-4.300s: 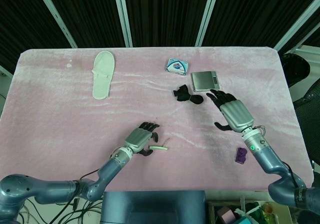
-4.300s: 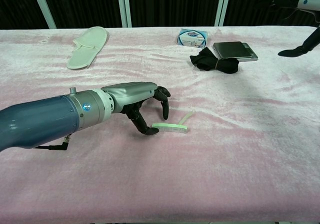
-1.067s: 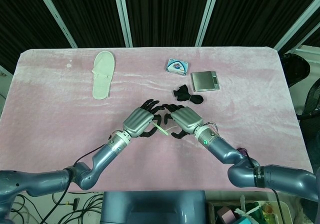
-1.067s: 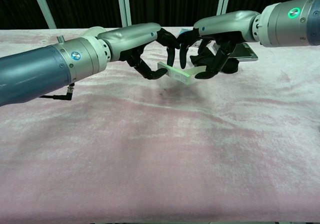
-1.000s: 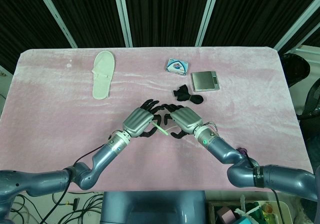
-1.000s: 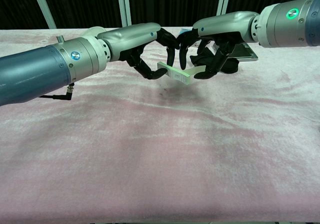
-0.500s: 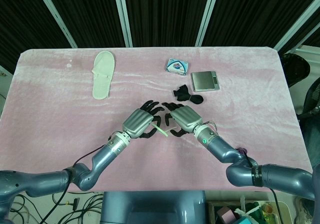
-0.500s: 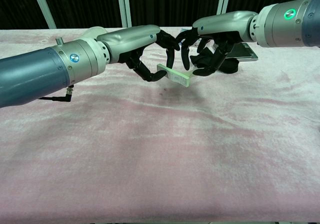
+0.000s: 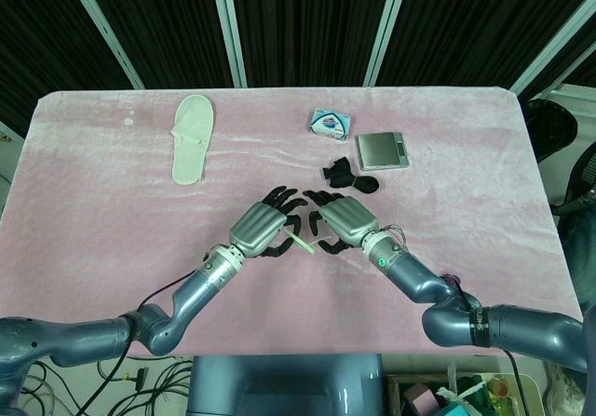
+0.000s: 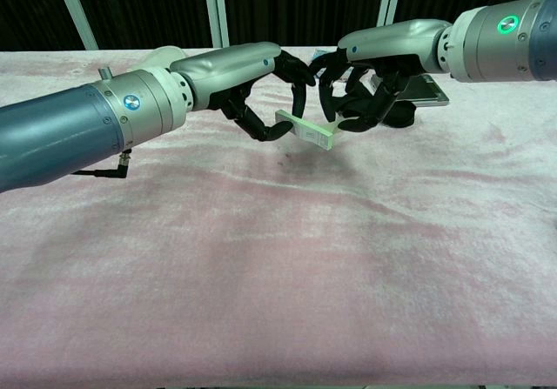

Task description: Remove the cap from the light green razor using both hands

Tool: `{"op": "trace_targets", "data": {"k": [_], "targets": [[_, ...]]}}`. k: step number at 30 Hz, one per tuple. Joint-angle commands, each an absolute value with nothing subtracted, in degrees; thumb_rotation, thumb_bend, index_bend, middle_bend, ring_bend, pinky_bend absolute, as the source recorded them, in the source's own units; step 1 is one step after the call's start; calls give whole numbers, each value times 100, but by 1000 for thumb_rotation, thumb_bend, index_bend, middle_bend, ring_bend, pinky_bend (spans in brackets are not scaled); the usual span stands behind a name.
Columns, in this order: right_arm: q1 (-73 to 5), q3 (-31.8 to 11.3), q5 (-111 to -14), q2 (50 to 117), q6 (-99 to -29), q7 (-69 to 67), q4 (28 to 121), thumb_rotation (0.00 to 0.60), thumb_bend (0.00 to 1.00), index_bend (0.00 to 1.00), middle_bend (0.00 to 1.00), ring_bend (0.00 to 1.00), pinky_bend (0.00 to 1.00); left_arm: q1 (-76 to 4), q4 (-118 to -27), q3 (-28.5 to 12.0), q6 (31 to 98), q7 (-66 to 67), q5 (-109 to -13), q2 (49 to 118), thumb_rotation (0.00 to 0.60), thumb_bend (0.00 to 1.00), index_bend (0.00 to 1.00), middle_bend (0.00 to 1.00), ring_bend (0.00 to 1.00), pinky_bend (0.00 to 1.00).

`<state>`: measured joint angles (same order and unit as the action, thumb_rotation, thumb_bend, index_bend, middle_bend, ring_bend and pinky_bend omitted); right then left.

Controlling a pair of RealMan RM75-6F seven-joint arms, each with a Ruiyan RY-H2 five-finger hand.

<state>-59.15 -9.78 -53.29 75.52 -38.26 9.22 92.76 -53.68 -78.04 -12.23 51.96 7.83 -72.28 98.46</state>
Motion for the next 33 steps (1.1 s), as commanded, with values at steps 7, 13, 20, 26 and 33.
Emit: {"op": "trace_targets", "data": {"k": [7,13,20,26,33], "targets": [[-5925,-979,-5324,7547,-3824,899,9280,600,393,541,0,53,147,-5371,-7779,-1216,5181,779,-7233,9862,600,481,588,159,0,0],[-5932,-937,-5319,7550,-3786,903,9249,600,404,558,0,53,147,-5363,-7767,-1230,5212,752,-7247,9881,600,481,589,160,0,0],[-5937,-951,-5351,7552,-3788,864,9265,600,412,624,0,53,147,-5359,-7777,-1225,5206,755,-7249,9885,600,481,589,159,0,0],[-5913,-977,-5377,7524,-3834,813,9306,600,462,724,0,54,148,-5355,-7782,-1221,5191,764,-7241,9871,600,481,589,160,0,0],[-5776,-930,-5396,7272,-3920,763,9355,600,491,776,0,55,147,-5287,-7860,-1235,5314,703,-7313,9756,600,481,590,160,0,0]]}}
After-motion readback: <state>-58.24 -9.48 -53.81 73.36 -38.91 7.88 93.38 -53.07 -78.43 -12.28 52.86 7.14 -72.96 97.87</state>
